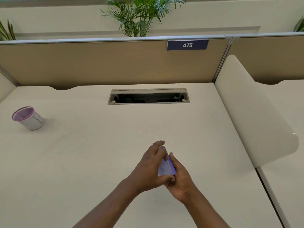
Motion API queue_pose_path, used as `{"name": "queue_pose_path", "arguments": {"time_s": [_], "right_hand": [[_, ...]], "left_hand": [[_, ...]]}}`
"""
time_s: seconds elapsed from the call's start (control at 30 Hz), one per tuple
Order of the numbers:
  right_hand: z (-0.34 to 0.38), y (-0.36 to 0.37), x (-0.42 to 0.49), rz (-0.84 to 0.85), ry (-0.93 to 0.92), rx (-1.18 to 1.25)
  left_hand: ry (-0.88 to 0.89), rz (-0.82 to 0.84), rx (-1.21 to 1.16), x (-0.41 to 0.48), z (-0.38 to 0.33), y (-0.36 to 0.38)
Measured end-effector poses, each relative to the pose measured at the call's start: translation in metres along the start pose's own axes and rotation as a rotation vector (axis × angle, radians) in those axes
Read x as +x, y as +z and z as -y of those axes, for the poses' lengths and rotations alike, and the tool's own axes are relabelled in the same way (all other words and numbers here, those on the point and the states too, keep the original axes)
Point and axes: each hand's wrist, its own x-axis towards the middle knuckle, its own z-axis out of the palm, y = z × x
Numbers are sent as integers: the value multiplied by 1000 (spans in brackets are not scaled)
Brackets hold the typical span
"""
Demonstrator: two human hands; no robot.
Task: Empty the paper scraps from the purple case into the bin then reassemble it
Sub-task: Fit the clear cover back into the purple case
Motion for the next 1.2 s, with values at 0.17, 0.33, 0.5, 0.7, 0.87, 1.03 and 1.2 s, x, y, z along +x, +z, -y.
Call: {"name": "queue_pose_path", "arguments": {"time_s": [0.17,0.33,0.5,0.7,0.87,1.03,1.2], "right_hand": [[1,4,-3,-25,6,-12],[3,11,-8,-5,-3,-21],[1,11,-9,0,11,-40],[-2,13,-10,9,24,-74],[-1,22,-11,36,25,-133],[1,29,-13,16,16,-225],[3,38,-19,52,-4,-323]], "left_hand": [[-4,-69,-56,-2,-2,-1],[-6,-78,-92,-4,1,-1],[-1,-50,-90,-9,7,-1],[71,-45,-3,-16,14,-4],[88,-37,105,-21,16,1],[122,28,241,-23,18,4],[149,-11,274,-26,18,5]]}}
